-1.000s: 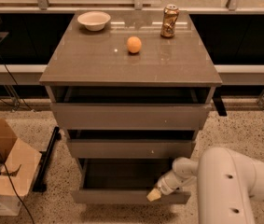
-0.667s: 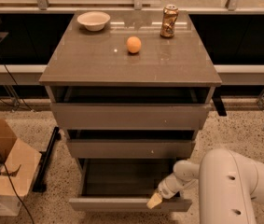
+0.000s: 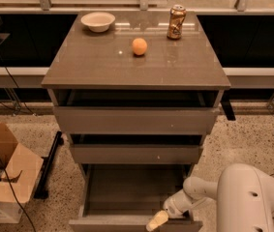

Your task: Open bottom drawer

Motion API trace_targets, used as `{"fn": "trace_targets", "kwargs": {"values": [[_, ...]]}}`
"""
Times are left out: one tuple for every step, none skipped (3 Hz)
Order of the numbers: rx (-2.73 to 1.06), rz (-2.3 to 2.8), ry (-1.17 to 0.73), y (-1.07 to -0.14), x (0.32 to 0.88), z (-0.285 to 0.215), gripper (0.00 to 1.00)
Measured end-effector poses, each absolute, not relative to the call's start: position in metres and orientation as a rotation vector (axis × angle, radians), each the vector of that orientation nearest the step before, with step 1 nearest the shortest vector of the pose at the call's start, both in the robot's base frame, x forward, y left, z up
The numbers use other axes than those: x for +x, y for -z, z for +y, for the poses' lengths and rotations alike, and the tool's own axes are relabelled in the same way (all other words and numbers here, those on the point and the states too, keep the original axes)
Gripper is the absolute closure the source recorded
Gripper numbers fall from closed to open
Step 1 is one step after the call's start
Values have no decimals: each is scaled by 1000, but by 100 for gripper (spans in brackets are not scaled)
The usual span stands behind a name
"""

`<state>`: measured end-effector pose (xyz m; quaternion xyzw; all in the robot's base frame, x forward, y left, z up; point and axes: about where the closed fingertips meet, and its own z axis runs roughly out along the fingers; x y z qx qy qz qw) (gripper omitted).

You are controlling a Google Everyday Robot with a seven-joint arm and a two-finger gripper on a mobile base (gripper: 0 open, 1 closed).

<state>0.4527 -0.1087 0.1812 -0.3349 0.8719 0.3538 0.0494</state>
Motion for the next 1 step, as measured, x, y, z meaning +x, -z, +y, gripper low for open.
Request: {"fn": "trace_targets", "kwargs": {"values": [[-1020, 2656, -1078, -181, 453, -109, 0]]}}
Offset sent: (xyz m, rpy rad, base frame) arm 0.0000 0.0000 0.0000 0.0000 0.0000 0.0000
